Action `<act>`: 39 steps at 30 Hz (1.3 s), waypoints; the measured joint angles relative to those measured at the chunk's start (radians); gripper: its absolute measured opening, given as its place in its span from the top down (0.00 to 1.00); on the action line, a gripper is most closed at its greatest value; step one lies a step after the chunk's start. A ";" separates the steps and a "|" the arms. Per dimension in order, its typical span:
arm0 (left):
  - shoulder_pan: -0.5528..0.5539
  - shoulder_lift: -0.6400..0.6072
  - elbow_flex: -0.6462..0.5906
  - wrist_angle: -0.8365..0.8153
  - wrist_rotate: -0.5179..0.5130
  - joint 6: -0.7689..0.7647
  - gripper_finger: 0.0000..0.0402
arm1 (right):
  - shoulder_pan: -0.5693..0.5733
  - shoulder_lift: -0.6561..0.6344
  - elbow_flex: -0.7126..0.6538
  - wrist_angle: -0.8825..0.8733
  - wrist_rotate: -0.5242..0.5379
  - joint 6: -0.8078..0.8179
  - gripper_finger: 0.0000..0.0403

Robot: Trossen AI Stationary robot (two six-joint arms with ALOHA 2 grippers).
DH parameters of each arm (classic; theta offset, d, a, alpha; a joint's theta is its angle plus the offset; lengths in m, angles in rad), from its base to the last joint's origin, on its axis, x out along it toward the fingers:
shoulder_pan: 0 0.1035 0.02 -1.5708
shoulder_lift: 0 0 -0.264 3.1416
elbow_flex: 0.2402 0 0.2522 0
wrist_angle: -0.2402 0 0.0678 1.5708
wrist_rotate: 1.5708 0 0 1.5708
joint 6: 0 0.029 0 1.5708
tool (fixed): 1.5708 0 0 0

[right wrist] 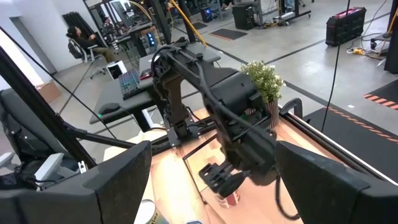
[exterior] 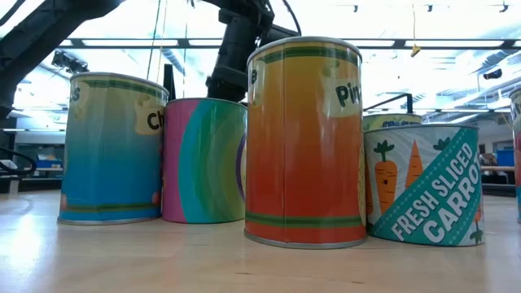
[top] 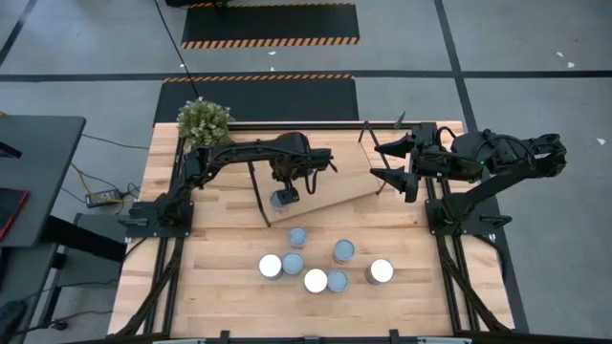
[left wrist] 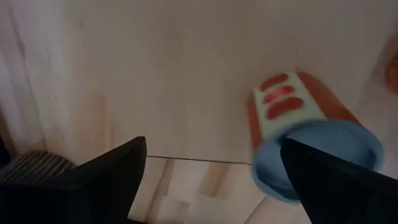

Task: Pick and place cans onto a shelf
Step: Put the canned tomatoes on the shelf

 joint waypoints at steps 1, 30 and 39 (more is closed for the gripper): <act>0.004 0.000 0.000 -0.001 -0.001 -0.023 0.07 | 0.000 0.000 0.000 0.000 0.000 -0.001 0.13; -0.157 -0.262 -0.018 0.272 0.144 -0.014 0.07 | 0.022 0.000 0.000 -0.099 -0.045 0.047 0.13; -0.268 -0.254 -0.238 0.445 0.227 -0.122 0.07 | 0.056 0.000 0.000 -0.095 -0.021 0.064 0.13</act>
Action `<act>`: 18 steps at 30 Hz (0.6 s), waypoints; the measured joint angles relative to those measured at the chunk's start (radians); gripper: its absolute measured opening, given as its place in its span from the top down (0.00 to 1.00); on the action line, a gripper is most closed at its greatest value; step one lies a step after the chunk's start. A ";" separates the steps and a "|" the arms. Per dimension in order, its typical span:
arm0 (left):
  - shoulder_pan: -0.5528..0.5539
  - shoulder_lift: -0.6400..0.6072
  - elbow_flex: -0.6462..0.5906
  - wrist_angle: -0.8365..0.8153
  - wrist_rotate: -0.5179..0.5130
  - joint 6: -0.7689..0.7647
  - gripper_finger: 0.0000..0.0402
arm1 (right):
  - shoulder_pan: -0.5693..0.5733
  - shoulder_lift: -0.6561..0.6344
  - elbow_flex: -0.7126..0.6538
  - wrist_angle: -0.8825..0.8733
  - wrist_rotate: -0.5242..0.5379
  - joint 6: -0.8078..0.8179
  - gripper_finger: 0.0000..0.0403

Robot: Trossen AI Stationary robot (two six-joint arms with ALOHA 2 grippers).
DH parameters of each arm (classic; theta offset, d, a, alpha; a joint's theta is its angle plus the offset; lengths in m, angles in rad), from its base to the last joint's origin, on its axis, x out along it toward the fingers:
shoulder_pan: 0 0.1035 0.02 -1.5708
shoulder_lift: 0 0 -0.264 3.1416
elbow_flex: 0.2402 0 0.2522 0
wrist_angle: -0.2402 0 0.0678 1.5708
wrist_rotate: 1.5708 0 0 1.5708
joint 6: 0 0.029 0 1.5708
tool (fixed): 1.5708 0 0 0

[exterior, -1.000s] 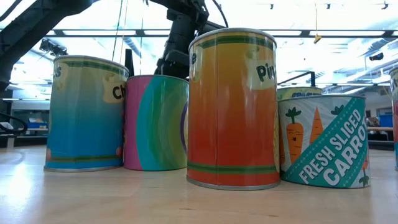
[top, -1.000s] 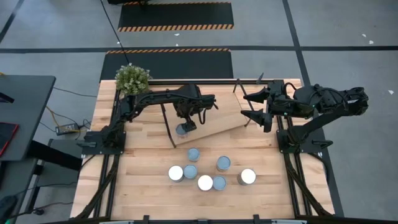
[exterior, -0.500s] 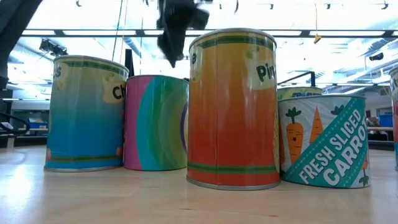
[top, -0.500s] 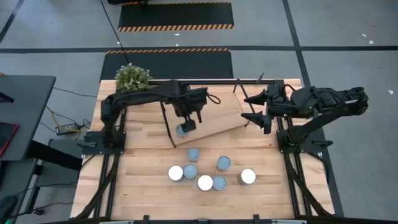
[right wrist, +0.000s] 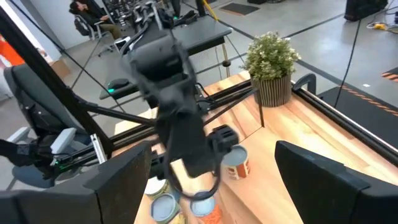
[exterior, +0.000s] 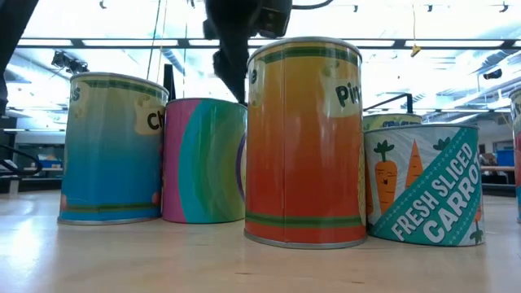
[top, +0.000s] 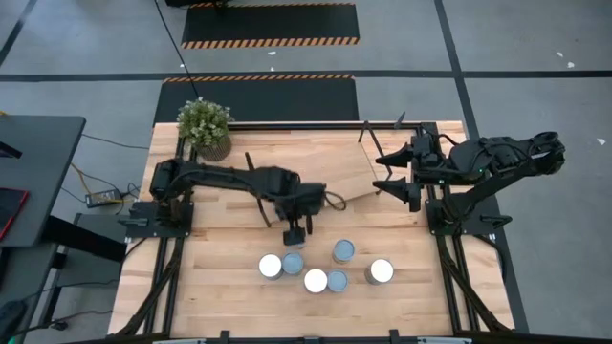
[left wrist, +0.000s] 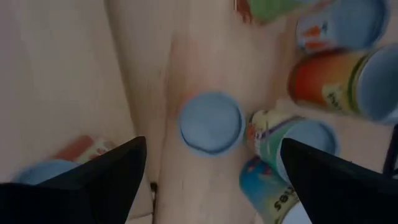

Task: Pick and place cans onto a shelf
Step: Put the canned tomatoes on the shelf

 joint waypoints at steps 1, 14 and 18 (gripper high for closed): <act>-0.010 0.000 -0.011 0.003 -0.011 0.001 0.07 | 0.001 0.000 0.000 0.003 0.003 0.000 0.13; -0.139 -0.001 -0.024 -0.050 -0.049 -0.091 0.07 | 0.008 0.040 0.000 0.004 -0.010 -0.001 0.13; -0.177 -0.001 0.035 -0.113 -0.002 -0.131 0.07 | 0.018 0.051 0.000 0.004 -0.017 -0.005 0.13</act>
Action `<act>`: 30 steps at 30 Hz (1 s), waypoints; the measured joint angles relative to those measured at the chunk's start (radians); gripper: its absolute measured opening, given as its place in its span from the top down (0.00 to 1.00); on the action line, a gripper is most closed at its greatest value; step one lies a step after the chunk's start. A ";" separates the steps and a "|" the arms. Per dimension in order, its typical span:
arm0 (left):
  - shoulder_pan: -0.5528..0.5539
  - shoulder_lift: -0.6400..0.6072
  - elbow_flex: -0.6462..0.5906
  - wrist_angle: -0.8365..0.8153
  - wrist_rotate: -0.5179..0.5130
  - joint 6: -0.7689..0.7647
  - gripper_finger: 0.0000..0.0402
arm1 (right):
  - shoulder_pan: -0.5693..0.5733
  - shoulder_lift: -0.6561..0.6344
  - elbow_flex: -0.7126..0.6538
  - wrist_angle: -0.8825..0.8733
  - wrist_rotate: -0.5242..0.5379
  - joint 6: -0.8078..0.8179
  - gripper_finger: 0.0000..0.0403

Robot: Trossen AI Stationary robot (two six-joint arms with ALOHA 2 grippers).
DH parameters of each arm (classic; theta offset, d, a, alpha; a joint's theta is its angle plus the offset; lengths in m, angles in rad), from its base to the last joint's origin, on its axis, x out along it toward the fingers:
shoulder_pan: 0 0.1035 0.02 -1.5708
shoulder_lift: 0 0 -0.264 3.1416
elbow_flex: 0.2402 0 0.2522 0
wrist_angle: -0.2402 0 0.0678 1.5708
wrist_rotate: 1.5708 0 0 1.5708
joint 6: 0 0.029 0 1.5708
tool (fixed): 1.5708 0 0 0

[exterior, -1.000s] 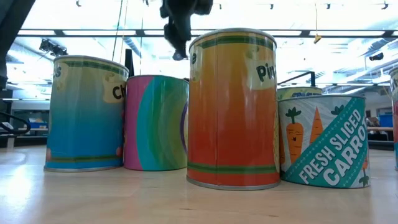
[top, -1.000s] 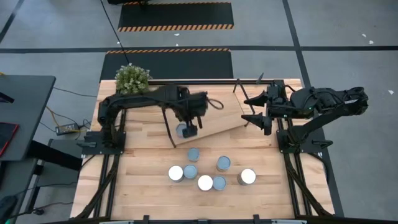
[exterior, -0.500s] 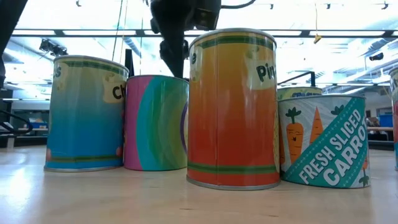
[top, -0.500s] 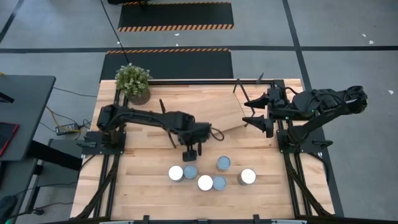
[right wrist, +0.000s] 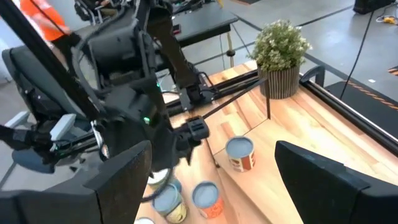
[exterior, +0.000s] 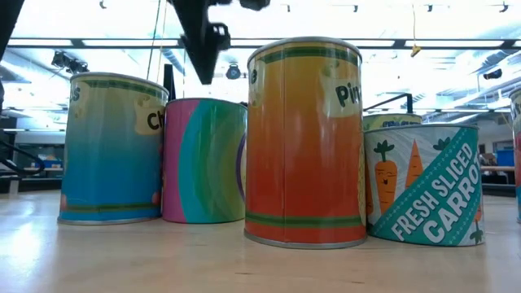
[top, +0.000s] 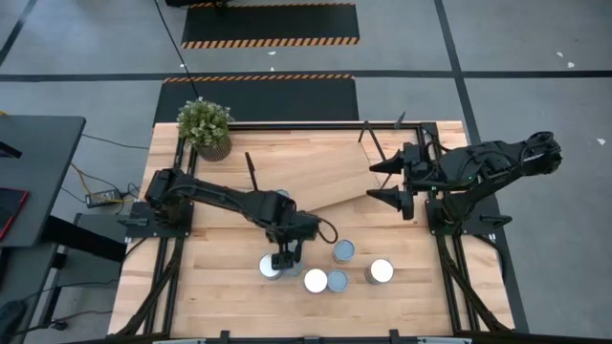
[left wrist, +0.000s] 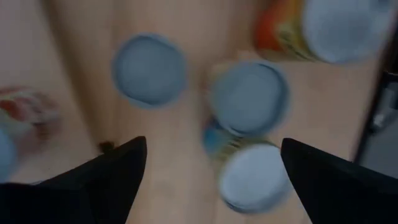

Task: Pick and place cans onto a shelf
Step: Put the canned tomatoes on the shelf

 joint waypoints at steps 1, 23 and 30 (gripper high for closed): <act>-0.010 0.000 0.006 -0.001 0.015 -0.010 0.07 | 0.002 0.001 0.000 -0.002 -0.011 0.000 0.13; -0.196 -0.075 0.006 0.007 -0.306 -0.361 0.07 | 0.190 0.268 0.000 -0.278 -0.208 0.193 0.13; -0.174 -0.124 0.006 0.027 -0.402 -0.396 0.07 | 0.236 0.354 -0.041 -0.388 -0.287 0.244 0.12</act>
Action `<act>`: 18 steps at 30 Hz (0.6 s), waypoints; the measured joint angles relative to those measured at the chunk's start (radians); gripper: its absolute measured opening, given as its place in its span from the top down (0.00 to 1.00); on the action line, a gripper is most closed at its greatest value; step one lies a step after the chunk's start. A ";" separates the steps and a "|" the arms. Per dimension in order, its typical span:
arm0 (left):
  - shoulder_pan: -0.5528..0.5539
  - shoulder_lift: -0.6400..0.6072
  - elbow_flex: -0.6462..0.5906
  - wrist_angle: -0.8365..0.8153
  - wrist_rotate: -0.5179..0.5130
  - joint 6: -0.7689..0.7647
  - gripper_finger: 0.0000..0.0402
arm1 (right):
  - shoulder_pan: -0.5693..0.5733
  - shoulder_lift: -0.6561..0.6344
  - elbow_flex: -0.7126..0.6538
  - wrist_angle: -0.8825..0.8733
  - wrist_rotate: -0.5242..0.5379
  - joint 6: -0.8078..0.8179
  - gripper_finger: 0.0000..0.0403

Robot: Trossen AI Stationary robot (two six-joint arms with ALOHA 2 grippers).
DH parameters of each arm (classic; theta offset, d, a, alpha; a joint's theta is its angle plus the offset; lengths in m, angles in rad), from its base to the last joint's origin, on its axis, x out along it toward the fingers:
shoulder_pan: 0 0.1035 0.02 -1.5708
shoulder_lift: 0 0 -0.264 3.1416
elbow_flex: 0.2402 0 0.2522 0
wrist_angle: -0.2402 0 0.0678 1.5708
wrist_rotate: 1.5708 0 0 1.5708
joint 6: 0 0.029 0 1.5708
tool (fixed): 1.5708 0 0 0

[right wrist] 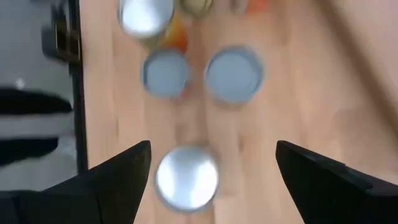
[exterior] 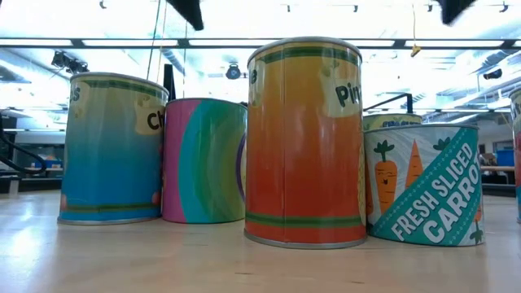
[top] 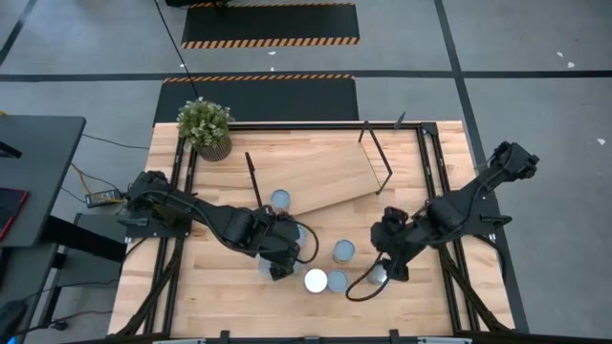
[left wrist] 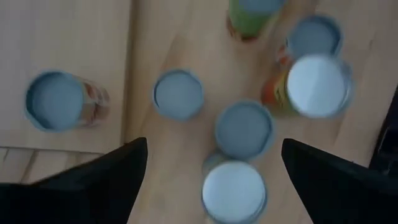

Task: Pick and place cans onto a shelf
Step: Put the canned tomatoes on the shelf

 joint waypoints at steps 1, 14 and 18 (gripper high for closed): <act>0.001 -0.006 0.000 0.008 -0.006 -0.006 0.07 | -0.001 0.009 -0.015 0.013 -0.038 0.004 0.11; 0.004 -0.133 0.001 0.025 0.020 0.089 0.07 | 0.044 0.157 -0.055 0.075 -0.178 -0.080 0.02; -0.003 -0.179 0.001 0.010 -0.016 0.106 0.07 | 0.046 0.185 -0.055 0.075 -0.188 -0.142 0.01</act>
